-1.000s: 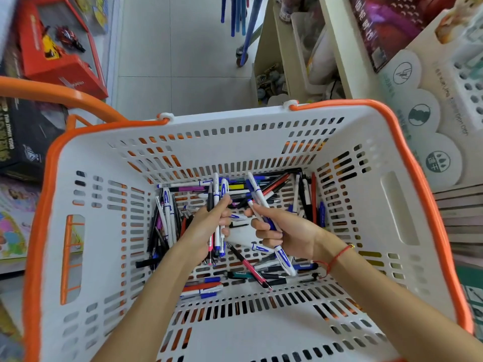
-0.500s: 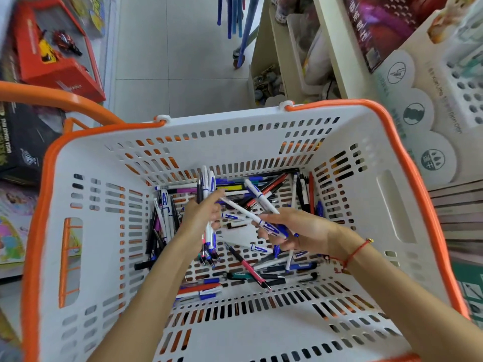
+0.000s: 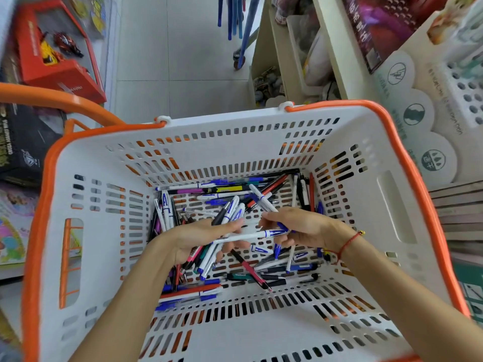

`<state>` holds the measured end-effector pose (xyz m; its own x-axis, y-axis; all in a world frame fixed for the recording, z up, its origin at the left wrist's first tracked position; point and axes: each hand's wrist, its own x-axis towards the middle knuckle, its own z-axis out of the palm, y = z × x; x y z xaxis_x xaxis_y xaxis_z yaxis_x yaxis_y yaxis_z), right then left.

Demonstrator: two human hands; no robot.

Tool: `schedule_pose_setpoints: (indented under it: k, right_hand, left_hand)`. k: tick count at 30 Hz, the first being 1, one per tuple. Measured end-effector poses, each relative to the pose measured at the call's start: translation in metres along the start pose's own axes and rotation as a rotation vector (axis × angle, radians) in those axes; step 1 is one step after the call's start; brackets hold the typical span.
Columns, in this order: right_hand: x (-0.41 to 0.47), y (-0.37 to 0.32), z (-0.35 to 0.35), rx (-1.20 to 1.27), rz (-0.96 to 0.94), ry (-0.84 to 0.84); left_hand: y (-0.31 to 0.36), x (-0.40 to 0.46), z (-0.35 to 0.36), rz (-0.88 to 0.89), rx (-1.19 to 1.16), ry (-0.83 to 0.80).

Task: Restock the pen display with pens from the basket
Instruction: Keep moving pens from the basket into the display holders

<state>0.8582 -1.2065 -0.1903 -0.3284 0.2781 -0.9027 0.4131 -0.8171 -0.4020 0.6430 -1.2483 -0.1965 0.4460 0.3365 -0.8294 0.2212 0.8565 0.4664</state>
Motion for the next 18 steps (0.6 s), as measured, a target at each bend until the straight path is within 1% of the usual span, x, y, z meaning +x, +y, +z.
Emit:
schedule_pose_setpoints:
  k: [2, 4, 5, 10, 12, 14, 18]
  right_hand:
    - [0.001, 0.002, 0.001, 0.010, -0.002, 0.012]
    - [0.002, 0.003, -0.002, 0.057, -0.002, -0.026]
    - [0.001, 0.004, -0.005, 0.079, -0.014, -0.054]
    - [0.000, 0.007, -0.013, 0.059, -0.128, -0.058]
    - [0.002, 0.007, -0.015, 0.147, -0.136, -0.095]
    - [0.003, 0.008, -0.015, 0.257, -0.116, -0.186]
    - [-0.001, 0.008, -0.005, 0.326, -0.110, -0.367]
  left_hand:
    - [0.000, 0.001, 0.001, -0.011, 0.048, -0.037]
    - [0.000, 0.000, -0.001, -0.026, 0.024, -0.127]
    - [-0.002, -0.001, -0.002, -0.030, 0.002, -0.147]
    - [-0.011, -0.004, -0.009, 0.020, -0.164, -0.092]
    - [-0.013, -0.002, -0.006, 0.099, -0.131, -0.015]
    - [-0.012, 0.004, 0.001, 0.197, -0.118, 0.134]
    - [-0.001, 0.017, 0.014, 0.300, -0.298, 0.387]
